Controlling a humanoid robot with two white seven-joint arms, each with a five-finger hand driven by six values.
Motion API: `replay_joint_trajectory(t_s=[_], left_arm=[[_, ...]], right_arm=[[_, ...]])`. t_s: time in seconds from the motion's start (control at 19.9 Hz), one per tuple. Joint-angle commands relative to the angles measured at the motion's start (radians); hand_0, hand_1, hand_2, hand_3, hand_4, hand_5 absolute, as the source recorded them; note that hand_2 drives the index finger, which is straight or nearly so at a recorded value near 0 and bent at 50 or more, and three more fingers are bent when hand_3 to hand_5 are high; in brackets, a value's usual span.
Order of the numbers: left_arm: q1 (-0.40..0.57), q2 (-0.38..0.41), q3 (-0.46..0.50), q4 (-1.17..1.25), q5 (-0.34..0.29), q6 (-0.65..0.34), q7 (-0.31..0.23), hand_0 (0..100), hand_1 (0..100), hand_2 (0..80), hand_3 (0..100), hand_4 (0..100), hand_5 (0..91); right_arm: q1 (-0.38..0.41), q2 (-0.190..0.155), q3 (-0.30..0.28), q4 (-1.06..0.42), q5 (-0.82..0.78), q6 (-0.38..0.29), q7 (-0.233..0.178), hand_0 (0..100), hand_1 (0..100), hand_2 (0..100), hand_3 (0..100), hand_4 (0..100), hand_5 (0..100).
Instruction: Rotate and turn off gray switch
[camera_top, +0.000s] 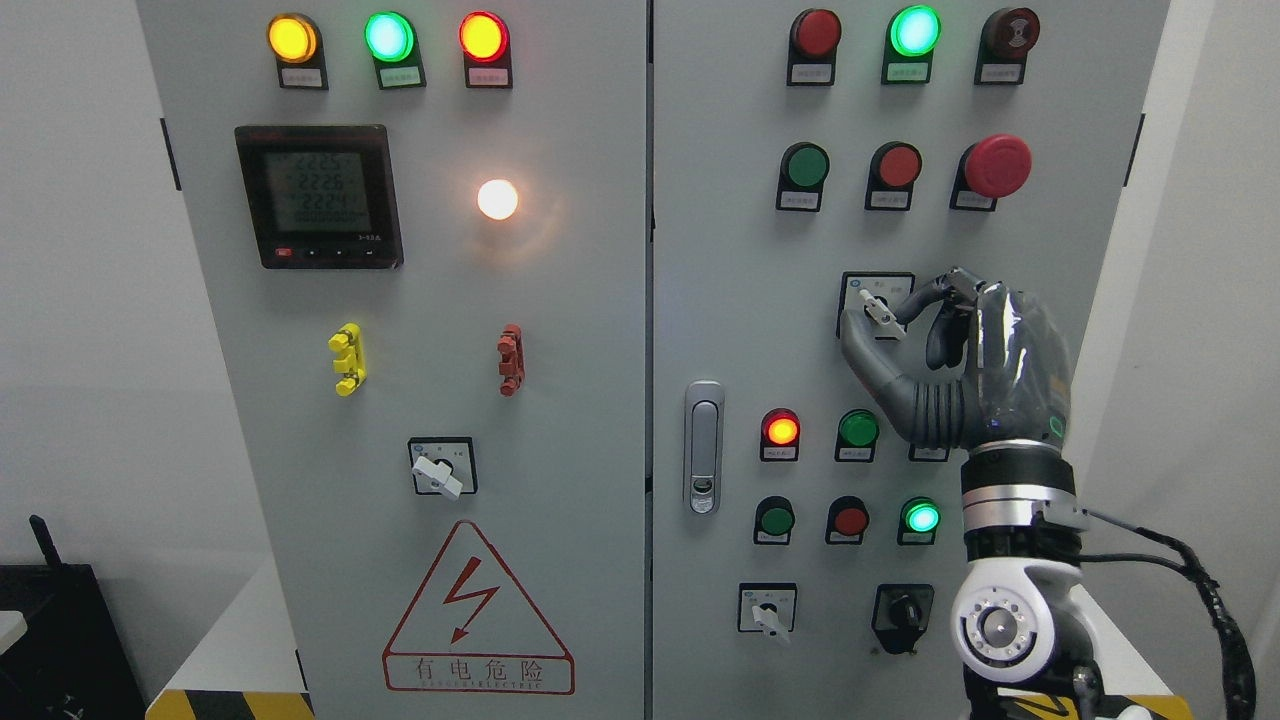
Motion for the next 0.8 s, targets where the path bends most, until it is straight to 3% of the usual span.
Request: replay_joint_trajectory(t_s=[0.0, 0.75], left_arm=[[-0.009, 0.001, 0.008, -0.025, 0.020, -0.001, -0.001, 12, 39, 0.0, 0, 0, 0.0], [-0.009, 0.000, 0.008, -0.025, 0.020, -0.001, -0.001, 12, 39, 0.0, 0, 0, 0.0]], right_arm=[[-0.007, 0.000, 0.004, 0.001, 0.000, 0.010, 0.001, 16, 50, 62, 100, 100, 100], [-0.016, 0.002, 0.004, 0.002, 0.002, 0.011, 0.001, 19, 50, 63, 100, 100, 100]])
